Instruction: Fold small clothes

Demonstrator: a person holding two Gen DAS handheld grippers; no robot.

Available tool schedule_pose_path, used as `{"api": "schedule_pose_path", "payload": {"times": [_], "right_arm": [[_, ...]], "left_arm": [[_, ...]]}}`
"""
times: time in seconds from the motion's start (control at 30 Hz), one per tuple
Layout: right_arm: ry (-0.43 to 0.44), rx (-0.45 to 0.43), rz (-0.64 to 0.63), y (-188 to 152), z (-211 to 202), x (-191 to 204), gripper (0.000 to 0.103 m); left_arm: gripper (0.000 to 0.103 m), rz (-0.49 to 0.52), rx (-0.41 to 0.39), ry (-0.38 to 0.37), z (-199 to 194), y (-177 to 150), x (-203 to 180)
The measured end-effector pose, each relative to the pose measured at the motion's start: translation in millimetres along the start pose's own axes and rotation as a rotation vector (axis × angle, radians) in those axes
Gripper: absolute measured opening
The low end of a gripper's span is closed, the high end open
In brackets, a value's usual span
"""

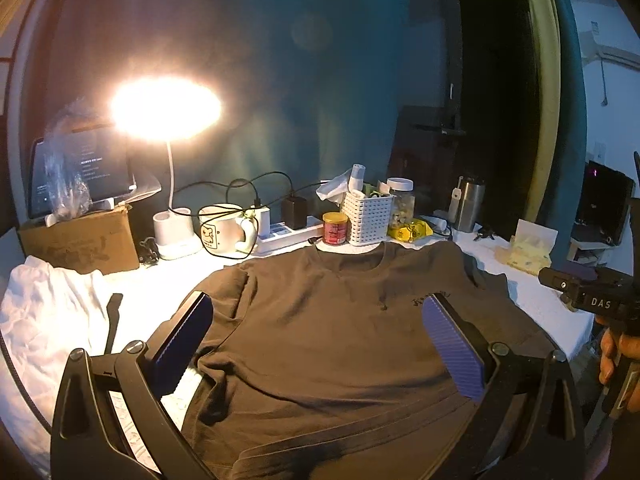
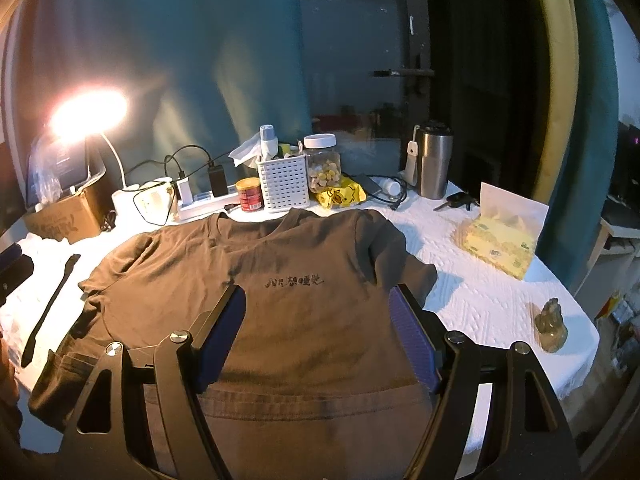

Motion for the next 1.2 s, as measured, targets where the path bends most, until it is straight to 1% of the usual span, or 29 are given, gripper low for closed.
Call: {"api": "schedule_pose_path", "payload": {"times": [0.53,1.2], "right_arm": [[-0.001,0.002,-0.011,4.0,-3.5,3.6,0.077],[-0.001,0.002,-0.009,4.3,-5.6,2.0,0.077]], "left_arm": [[0.103,-0.015,0.017,-0.005,6.4,-0.4,2.1],[0.103,-0.009,0.017,-0.006,6.6,1.4,0.1]]}}
Point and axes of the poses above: each gripper's, at about its wrist camera, not at the fingertips, and z roughly the way its jaws point, x to its left, y to its top, the point moved 5 cm from there along z, roughly the way its jaws point, and after that the axes turned 7 degrees about z, right-handed, at the moved point
